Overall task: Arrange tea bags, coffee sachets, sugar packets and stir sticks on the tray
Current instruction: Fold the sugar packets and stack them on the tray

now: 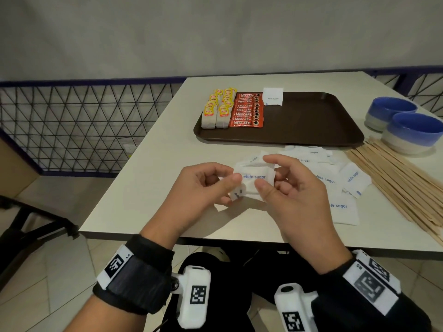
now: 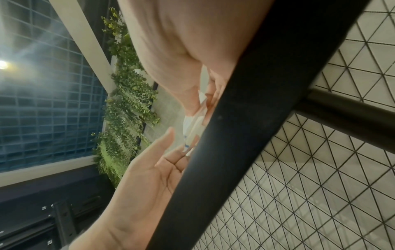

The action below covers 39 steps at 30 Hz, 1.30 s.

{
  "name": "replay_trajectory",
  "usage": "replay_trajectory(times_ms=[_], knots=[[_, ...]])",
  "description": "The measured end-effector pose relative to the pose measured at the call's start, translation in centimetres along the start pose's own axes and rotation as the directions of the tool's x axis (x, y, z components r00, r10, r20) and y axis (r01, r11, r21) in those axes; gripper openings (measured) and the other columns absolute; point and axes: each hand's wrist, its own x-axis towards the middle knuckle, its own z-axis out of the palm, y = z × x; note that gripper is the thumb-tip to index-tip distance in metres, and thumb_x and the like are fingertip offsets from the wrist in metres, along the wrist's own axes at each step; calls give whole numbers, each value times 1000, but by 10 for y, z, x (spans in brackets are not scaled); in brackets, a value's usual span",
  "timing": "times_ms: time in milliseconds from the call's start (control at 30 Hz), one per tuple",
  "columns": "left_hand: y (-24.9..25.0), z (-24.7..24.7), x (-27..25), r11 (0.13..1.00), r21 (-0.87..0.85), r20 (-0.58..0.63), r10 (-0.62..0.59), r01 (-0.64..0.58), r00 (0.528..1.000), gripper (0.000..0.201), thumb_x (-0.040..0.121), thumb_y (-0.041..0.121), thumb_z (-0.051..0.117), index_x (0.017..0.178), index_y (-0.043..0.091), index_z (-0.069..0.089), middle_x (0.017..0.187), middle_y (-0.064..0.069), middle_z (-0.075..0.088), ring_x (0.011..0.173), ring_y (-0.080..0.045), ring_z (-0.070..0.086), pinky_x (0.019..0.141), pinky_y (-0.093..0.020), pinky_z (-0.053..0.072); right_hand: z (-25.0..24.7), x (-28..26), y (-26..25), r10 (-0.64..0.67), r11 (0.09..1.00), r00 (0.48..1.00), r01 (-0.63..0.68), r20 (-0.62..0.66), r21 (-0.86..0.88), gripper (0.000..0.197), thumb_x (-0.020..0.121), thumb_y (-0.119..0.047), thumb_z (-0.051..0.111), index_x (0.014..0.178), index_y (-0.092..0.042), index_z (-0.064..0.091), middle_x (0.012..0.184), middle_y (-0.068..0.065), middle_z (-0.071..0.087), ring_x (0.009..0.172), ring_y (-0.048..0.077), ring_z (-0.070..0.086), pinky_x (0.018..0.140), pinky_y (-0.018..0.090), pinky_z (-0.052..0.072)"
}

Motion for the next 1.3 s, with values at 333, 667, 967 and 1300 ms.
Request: replay_trajectory(times_ms=[333,667,967,1300], knots=[[2,0,-2,988,150,52,28,-35,998,17,86,14,79,102,11,78,88,-18,77,69,-28,65,67,-34,55,4,-1,3,18,999,1000,-18,9,-49,39,85,-6,81,103,-39,69,103,-4,74,98,15,74,72,26,59],[1,1,-4,991,124,45,37,-42,998,14,85,9,79,99,8,77,86,-14,77,68,-25,65,71,-35,57,5,-3,-5,57,983,998,-60,-21,-176,29,92,-13,73,110,-35,68,106,-8,70,94,8,71,66,21,57],[-2,1,-5,988,129,30,81,-84,996,15,79,24,82,92,19,79,84,-15,76,77,-42,67,83,-61,57,-11,25,-49,177,835,951,-8,255,-551,12,89,-18,72,91,-30,73,91,-16,70,85,3,66,65,17,56],[-9,-1,1,985,164,-17,51,-47,999,14,81,19,75,93,24,77,70,-29,55,61,-32,51,64,-42,52,-55,221,-75,151,728,986,-61,73,-683,9,90,-5,65,92,-11,71,86,4,68,62,9,56,51,21,43]])
